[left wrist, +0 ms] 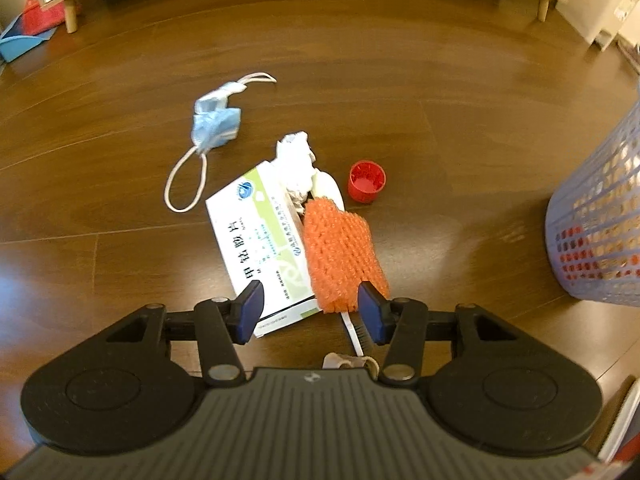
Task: Collect trash
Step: 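Close the left tool on the orange mesh net, then carry the orange mesh net into the wastebasket and open the left tool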
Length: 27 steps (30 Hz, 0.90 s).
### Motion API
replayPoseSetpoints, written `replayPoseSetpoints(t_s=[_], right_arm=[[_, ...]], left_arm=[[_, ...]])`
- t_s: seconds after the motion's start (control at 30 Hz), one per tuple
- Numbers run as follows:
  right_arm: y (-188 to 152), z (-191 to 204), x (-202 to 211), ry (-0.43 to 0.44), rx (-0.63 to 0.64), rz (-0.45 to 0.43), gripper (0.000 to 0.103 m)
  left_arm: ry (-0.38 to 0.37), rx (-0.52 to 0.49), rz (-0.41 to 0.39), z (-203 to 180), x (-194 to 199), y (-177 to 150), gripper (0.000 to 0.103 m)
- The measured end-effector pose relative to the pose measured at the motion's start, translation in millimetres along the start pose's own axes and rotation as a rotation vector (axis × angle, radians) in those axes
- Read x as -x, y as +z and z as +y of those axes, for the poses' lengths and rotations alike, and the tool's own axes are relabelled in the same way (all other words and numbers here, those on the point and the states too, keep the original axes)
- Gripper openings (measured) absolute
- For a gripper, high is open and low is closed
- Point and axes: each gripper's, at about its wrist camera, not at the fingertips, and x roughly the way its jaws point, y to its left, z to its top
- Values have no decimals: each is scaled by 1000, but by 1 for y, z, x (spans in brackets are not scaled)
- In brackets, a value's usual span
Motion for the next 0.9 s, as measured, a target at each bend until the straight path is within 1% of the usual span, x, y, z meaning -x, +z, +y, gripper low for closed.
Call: replayPoseSetpoints(t_s=[0.03, 0.17, 0.2, 0.27, 0.3, 0.33, 0.43, 0.53, 0.63, 0.83, 0.9], right_arm=[[-1, 1, 0, 2, -2, 1, 11], [0, -1, -1, 8, -6, 6, 11], [0, -2, 0, 9, -8, 7, 11], [1, -2, -1, 11, -12, 10, 11], [0, -1, 0, 11, -13, 11, 11], [0, -1, -1, 12, -14, 12, 11], [0, 0, -1, 16, -20, 12, 11], [0, 0, 0, 23, -30, 12, 11], [-1, 2, 2, 28, -50, 17, 11], [-2, 6, 7, 32, -68, 14, 11], [-1, 5, 8, 39, -81, 19, 11]], left_arm=[[-5, -3, 5, -2, -4, 1, 40], [-21, -14, 32, -10, -16, 7, 34], [-20, -13, 35, -12, -18, 8, 31], [-27, -12, 45, -15, -21, 9, 22], [-28, -14, 49, -16, -22, 10, 12], [-28, -19, 51, -17, -22, 10, 8], [-14, -37, 25, -19, -15, 12, 6], [-22, -18, -5, -19, 0, 18, 5], [-49, 3, -47, -20, 22, 25, 5], [-141, 31, -135, -32, 78, 43, 5], [-167, 29, -151, -38, 94, 46, 5]])
